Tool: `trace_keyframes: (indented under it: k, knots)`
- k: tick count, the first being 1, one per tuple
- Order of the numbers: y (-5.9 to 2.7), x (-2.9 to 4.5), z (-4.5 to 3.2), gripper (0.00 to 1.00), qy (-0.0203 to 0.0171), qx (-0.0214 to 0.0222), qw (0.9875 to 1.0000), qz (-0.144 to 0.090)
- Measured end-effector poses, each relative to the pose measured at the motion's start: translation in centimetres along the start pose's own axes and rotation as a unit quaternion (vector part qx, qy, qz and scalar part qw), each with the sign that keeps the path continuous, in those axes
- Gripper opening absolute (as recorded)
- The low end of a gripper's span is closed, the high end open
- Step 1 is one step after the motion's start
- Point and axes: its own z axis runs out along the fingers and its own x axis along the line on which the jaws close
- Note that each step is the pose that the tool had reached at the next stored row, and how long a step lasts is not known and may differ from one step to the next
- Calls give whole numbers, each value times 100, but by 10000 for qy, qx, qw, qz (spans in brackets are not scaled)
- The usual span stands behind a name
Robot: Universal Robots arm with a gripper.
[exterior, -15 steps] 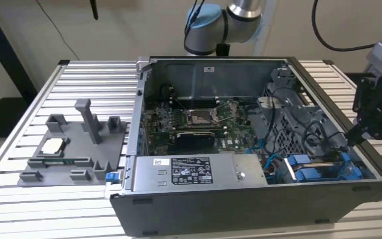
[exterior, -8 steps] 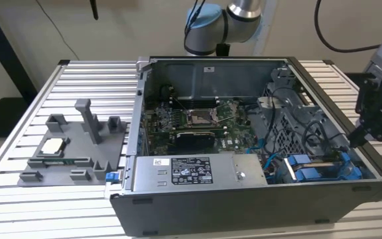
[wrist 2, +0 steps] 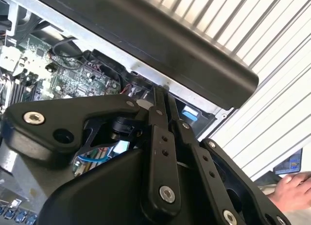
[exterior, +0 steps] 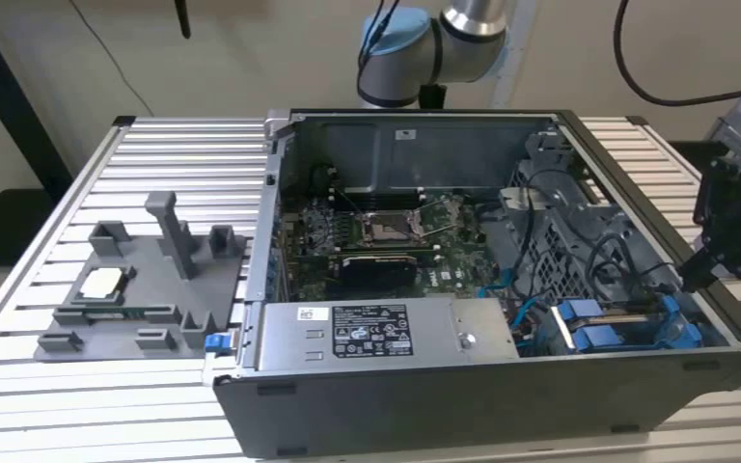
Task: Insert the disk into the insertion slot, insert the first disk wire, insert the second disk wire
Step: 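Insert the second disk wire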
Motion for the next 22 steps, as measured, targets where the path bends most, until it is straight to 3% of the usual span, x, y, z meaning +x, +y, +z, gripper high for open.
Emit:
trace_keyframes:
  k: [2,3,6,9,13,17,19,22]
  knots:
    - [-10,16,7,17,-2,0,10000,0]
    - [-16,23,6,24,0,-1,10000,0]
    - [-28,49,10,24,0,-2,10000,1]
    - [-32,77,8,16,-4,-4,10000,1]
    - [-21,97,-31,16,-72,-7,10000,5]
    - [60,95,-94,16,-210,-10,9998,28]
    - [117,95,-107,16,-233,-9,9997,37]
    - [202,90,-121,16,-236,-8,9997,47]
